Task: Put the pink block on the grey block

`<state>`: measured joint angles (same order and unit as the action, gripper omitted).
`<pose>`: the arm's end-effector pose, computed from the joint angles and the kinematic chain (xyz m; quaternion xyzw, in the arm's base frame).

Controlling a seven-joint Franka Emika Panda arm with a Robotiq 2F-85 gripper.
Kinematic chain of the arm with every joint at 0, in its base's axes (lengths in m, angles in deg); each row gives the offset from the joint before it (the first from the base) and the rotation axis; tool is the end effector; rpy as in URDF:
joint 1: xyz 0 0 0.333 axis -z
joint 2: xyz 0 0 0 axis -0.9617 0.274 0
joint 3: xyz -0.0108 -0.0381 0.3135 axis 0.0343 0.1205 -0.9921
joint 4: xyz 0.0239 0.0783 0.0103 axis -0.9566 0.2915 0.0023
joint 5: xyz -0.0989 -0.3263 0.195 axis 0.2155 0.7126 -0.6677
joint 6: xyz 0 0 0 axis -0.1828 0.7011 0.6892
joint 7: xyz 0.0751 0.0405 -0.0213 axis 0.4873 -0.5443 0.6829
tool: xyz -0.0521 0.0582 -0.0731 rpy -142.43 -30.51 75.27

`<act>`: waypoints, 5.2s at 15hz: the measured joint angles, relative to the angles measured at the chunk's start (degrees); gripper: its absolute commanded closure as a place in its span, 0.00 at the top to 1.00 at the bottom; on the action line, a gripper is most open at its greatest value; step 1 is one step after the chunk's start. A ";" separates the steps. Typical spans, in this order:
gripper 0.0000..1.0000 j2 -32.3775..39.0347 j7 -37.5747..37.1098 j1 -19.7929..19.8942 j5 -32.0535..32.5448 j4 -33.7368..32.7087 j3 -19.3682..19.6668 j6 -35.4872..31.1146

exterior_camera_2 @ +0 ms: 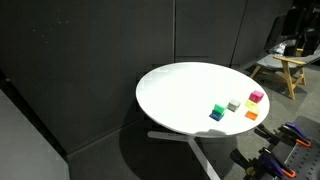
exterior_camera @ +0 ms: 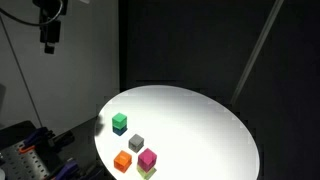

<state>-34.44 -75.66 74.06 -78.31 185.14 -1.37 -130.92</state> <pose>0.3041 0.0221 0.4974 -0.9820 0.1125 0.1309 0.0772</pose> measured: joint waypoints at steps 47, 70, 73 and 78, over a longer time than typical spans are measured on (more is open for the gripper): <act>1.00 17.41 4.26 13.31 6.83 0.11 8.42 -32.78; 1.00 30.41 4.24 15.32 12.62 2.16 13.05 -39.32; 1.00 31.05 4.24 15.32 12.75 2.30 13.12 -39.55; 1.00 31.09 4.24 15.32 12.78 2.30 13.13 -39.56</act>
<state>-3.35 -71.41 89.38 -65.53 187.45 11.77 -170.48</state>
